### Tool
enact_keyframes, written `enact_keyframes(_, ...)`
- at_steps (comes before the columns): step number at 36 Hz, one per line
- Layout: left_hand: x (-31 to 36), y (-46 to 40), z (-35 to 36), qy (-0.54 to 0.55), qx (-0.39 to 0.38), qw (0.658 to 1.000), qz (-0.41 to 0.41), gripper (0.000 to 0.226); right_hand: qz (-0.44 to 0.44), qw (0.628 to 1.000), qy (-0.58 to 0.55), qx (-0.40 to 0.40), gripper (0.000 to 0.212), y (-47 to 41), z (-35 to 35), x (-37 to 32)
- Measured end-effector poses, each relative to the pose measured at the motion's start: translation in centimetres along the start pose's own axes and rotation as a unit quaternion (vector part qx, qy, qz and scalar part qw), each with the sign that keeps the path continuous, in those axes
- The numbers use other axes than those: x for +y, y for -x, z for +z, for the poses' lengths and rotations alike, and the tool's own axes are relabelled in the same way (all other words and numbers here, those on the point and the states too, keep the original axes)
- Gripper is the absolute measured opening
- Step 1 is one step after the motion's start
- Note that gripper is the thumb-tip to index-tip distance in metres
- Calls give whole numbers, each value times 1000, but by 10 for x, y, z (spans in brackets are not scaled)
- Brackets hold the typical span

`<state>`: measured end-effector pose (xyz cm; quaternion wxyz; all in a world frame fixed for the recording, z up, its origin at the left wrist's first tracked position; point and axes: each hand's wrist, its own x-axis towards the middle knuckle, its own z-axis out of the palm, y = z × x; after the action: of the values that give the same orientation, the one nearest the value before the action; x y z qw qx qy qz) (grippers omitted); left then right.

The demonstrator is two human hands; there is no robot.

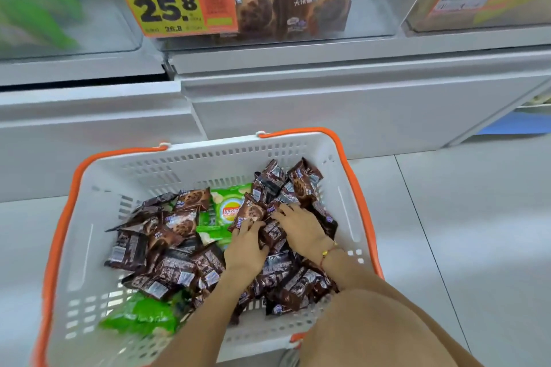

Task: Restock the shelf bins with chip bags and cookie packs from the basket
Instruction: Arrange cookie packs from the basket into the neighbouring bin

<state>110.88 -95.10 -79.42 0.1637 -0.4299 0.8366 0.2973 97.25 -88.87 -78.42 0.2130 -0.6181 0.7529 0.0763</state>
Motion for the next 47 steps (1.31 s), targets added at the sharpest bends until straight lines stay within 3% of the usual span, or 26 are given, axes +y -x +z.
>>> enact_keyframes(5, 2, -4, -8, 17, -33, 999, 8, 57, 16, 997, -59, -54, 38, 3, -22, 9)
enact_keyframes(10, 6, -1, -47, 117, -16, 992, 48, 23, 58, 978, -187, -72, 35, 17, -61, 16)
enact_keyframes(13, 16, 12, -81, 292, -41, 953, 67, 11, 66, 958, -276, -47, 34, 28, -86, 23)
enact_keyframes(18, 34, 31, -122, 425, -58, 903, 30, 38, 82, 903, -421, 21, 35, 51, -130, 25)
enact_keyframes(22, 53, 45, -147, 568, -68, 819, 50, 44, 86, 829, -545, 93, 24, 65, -160, 16)
enact_keyframes(24, 63, 51, -160, 597, -56, 796, 77, 48, 89, 797, -583, 128, 23, 67, -172, 12)
enact_keyframes(27, 77, 60, -186, 579, -20, 808, 107, 50, 80, 762, -611, 200, 20, 70, -196, 8)
enact_keyframes(29, 84, 62, -205, 537, -1, 835, 119, 46, 68, 733, -623, 264, 15, 73, -217, 10)
enact_keyframes(33, 103, 61, -240, 465, 43, 869, 165, 30, 46, 697, -625, 350, 26, 80, -258, 14)
enact_keyframes(37, 131, 54, -278, 422, 117, 866, 242, 40, 25, 713, -568, 411, 25, 77, -289, 21)
enact_keyframes(42, 159, 45, -343, 237, 175, 914, 280, 38, 2, 729, -506, 461, 34, 76, -340, 44)
enact_keyframes(47, 197, 45, -388, 132, 116, 941, 288, 48, -33, 724, -488, 485, 36, 71, -379, 67)
